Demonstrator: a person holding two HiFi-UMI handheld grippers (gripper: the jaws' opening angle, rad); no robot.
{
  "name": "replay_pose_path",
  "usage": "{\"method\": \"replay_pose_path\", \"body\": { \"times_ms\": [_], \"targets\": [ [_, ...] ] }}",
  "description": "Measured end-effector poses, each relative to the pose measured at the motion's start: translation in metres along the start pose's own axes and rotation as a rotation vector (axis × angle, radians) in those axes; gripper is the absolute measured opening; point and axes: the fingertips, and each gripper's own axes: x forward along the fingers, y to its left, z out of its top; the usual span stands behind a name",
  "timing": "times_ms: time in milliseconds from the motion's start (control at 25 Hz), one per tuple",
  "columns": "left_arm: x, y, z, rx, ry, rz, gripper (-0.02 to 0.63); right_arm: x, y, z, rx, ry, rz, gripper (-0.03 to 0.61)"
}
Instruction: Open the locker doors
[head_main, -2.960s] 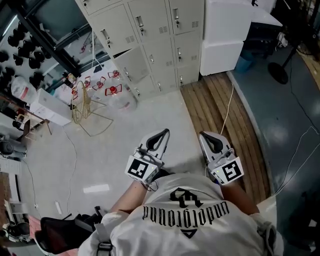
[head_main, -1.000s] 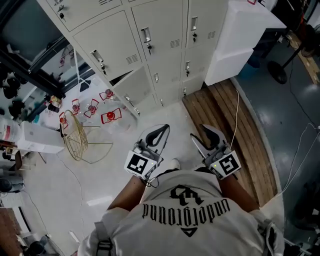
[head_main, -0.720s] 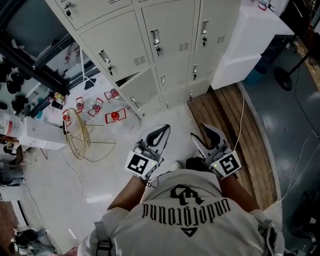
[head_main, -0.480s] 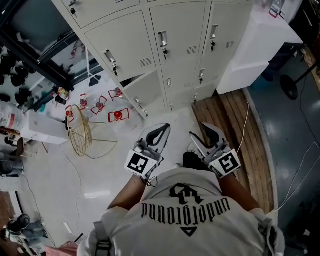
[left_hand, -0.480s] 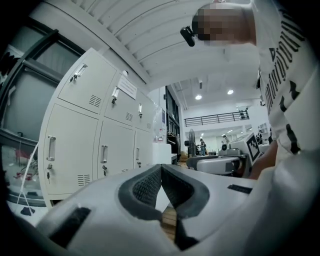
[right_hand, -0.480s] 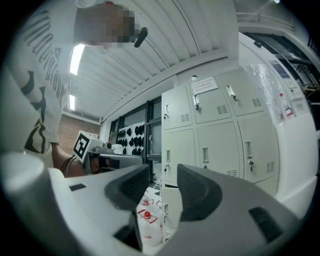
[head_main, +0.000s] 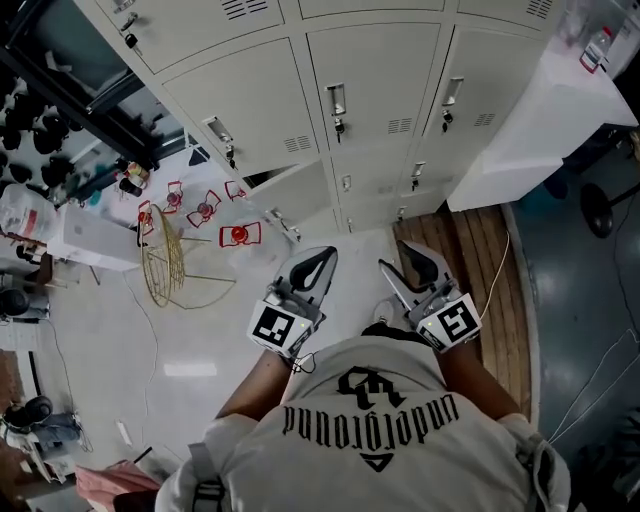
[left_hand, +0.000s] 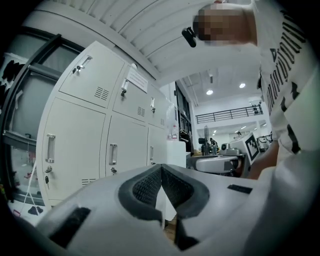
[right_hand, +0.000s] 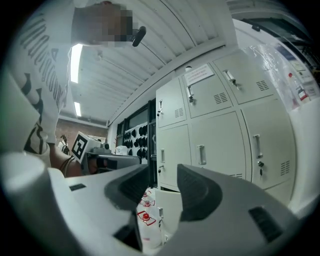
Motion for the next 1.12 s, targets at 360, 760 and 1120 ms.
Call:
{"method": "replay_pose_path", "body": {
  "times_ms": [360,760,1120],
  "targets": [
    [0.064,0.025,0.003,0.069,-0.026,0.083,0.007,0.021,-0.071,0.006,-0.015,-0.018,0.087,0.183],
    [0.095,0.08,0.004,0.083,-0.02,0.14,0.007,0.091,-0.104,0.01,-0.031,-0.032,0.16,0.183],
    [0.136,0.153,0.022,0.058,-0.013,0.107,0.008,0.185,-0.132,0.019,-0.052,-0.041,0.152,0.183]
  ]
}}
